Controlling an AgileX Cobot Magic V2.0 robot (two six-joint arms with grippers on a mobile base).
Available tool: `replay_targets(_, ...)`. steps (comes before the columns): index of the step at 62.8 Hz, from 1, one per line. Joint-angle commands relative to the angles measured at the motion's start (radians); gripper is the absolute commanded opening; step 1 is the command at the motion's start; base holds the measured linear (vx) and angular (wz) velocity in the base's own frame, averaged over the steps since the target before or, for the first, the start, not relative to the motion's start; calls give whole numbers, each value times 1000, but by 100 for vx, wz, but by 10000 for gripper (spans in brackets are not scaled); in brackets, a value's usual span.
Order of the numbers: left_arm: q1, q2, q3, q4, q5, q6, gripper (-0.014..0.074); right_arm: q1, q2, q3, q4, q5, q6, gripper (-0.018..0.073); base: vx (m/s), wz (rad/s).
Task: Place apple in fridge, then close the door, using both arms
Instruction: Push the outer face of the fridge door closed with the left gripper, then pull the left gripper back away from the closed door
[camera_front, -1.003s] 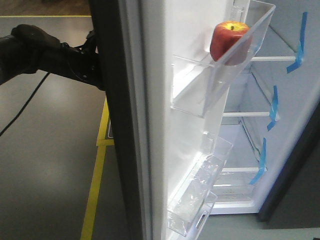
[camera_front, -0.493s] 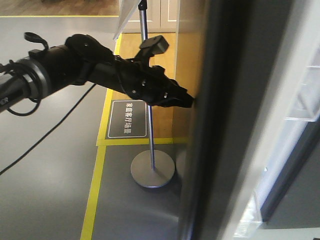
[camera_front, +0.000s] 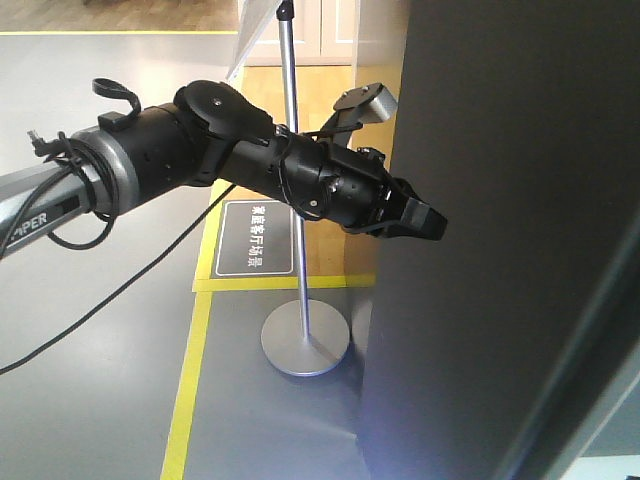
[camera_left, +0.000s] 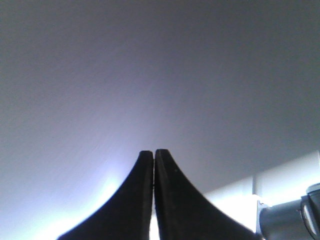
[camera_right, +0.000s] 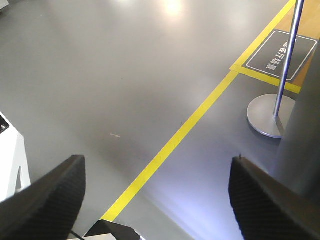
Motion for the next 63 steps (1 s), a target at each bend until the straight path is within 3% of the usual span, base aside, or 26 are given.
replay_targets(1, 0, -98, -31, -43, -15, 3, -6, -5, 11, -22, 20, -57, -4, 562, 0, 0)
replay_targets(20, 0, -295, 61, 291, -155, -182, -6, -5, 11, -22, 20, -57, -4, 562, 0, 0)
replay_targets(41, 4, -610, 455, 645, -363, -344, -6, -5, 11, -22, 20, -59, -4, 562, 0, 0)
replay_targets(57, 4, -803, 710, 987, -417, -658, -6, -5, 11, -22, 11, -62, 15, 557, 0, 0)
replay_targets(63, 4, -863, 786, 1098, -416, -760, -6, -5, 24, -22, -71, -61, 126, 517, 0, 0)
